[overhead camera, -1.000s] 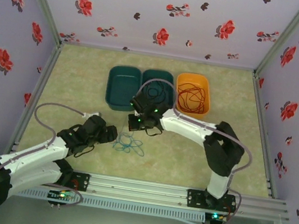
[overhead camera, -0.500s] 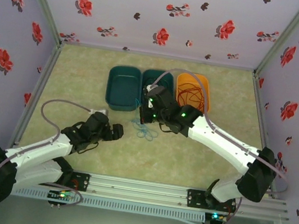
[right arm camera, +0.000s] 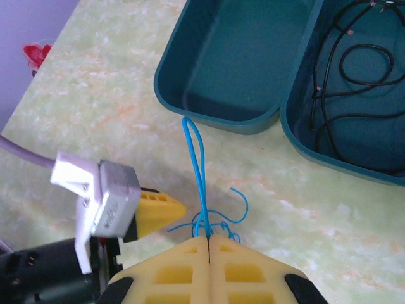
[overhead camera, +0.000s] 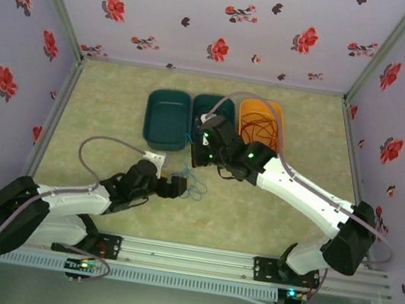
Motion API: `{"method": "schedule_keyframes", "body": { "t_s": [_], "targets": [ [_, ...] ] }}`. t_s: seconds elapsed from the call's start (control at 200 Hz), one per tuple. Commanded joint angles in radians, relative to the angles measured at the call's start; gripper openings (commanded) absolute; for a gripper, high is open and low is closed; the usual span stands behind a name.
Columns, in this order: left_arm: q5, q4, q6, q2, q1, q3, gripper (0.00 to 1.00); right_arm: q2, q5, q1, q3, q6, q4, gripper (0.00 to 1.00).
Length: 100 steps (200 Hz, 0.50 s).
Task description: Untangle the cables
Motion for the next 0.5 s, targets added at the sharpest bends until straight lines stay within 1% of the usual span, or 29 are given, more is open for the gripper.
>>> {"method": "schedule_keyframes", "body": {
  "t_s": [0.0,0.16,0.265,0.355,0.495],
  "targets": [
    [-0.059,0.197,0.030,0.026,-0.039,-0.050,0.95,-0.048,0.021,0.007,0.033,0.043,0.002,0.00],
    [-0.144,0.258,-0.011,0.070,-0.051,-0.069,0.96,-0.069,0.000,0.007,0.018,0.076,0.033,0.00],
    [-0.180,0.348,-0.044,0.116,-0.050,-0.077,0.92,-0.074,-0.006,0.013,0.017,0.085,0.039,0.00],
    [-0.183,0.412,-0.063,0.168,-0.050,-0.067,0.88,-0.076,-0.008,0.017,0.020,0.087,0.042,0.00],
    [-0.163,0.534,-0.098,0.259,-0.050,-0.059,0.86,-0.077,-0.015,0.025,0.029,0.084,0.046,0.00]
  ]
}}
